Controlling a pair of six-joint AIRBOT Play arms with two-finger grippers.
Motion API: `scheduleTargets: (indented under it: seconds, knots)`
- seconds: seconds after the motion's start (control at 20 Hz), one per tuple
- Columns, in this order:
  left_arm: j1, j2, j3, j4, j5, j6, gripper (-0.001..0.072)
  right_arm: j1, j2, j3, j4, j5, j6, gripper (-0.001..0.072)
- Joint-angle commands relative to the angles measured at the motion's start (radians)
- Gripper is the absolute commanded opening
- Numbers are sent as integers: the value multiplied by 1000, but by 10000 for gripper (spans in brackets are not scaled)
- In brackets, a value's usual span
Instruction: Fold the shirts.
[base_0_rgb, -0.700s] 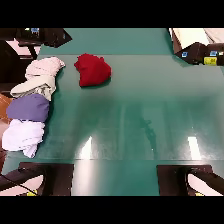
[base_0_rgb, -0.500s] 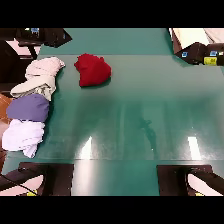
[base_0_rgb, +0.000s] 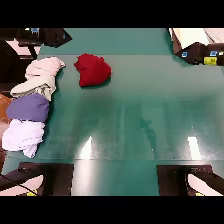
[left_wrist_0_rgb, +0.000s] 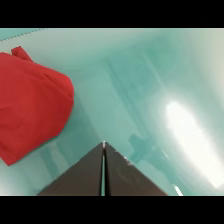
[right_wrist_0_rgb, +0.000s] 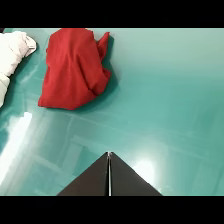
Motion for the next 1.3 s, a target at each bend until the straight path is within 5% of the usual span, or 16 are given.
scheduleTargets:
  seconds: [0.0,0.2,0.25,0.3,0.35,0.65,1.05,1.1,1.15,1.2,1.25]
  knots:
    - [0,0,0,-1,76,0,26,0,0,1,1,-3,0,17]
    - [0,-14,0,3,167,26,28,0,0,1,2,-35,0,17]
    - [0,-35,0,22,176,45,132,0,0,1,2,-35,0,17]
    - [0,-63,0,41,179,36,403,0,0,0,9,-32,0,17]
    - [0,-105,0,64,182,4,538,1,0,1,9,-31,1,17]
    - [0,-455,0,131,183,-61,555,1,0,1,8,-21,0,17]
    - [0,-681,4,122,288,-113,552,1,0,1,9,4,1,17]
    - [0,-680,20,121,287,-113,507,1,0,1,9,2,1,16]
    - [0,-679,47,125,269,-111,172,1,0,1,9,0,1,17]
    - [0,-675,76,129,248,-94,24,1,1,1,10,0,1,17]
    - [0,-670,116,134,222,-82,26,1,2,1,10,2,1,17]
